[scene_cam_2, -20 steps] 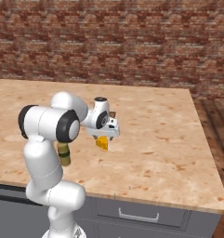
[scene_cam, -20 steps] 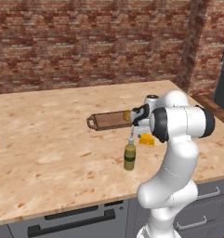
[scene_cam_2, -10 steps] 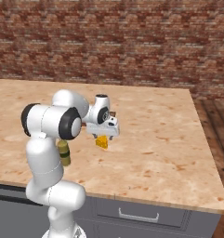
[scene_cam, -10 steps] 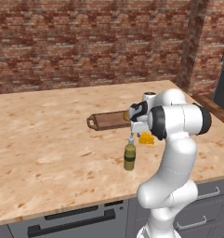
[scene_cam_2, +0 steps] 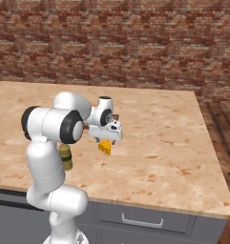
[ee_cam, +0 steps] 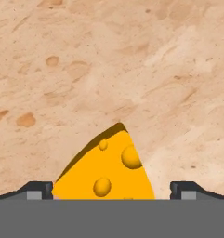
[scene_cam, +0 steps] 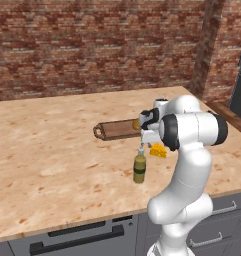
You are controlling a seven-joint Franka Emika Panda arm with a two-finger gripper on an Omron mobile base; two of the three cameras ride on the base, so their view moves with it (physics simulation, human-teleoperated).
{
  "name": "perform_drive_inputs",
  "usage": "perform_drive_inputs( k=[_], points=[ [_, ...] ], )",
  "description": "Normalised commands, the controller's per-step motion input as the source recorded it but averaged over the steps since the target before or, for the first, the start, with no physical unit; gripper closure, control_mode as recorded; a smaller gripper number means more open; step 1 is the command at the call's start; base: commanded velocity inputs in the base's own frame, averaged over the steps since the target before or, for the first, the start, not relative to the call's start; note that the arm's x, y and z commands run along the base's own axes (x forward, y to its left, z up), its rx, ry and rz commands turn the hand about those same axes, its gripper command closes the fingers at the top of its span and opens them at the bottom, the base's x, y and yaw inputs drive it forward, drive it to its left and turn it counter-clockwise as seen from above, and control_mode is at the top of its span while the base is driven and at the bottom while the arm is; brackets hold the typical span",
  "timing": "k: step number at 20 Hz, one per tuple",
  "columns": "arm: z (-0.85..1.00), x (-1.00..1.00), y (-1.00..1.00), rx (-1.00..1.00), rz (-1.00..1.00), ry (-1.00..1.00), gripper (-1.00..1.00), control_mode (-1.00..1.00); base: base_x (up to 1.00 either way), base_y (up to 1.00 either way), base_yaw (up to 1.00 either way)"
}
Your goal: Retrieve the reheated potato from the microwave, then place the potato, cheese, and condiment on the cutting board.
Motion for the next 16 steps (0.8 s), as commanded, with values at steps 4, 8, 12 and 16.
perform_drive_inputs(
  k=[4, 8, 12, 16],
  points=[
    [-0.09, -0.01, 0.01, 0.0, -0.08, 0.08, -1.0, -1.0, 0.0, 0.0, 0.0],
    [-0.11, 0.0, 0.08, 0.0, -0.07, 0.05, -1.0, -1.0, 0.0, 0.0, 0.0],
    [-0.11, 0.08, 0.03, 0.0, -0.07, 0.04, -1.0, -1.0, 0.0, 0.0, 0.0],
    [-0.13, 0.15, 0.0, 0.0, -0.03, 0.02, -1.0, -1.0, 0.0, 0.0, 0.0]
  ],
)
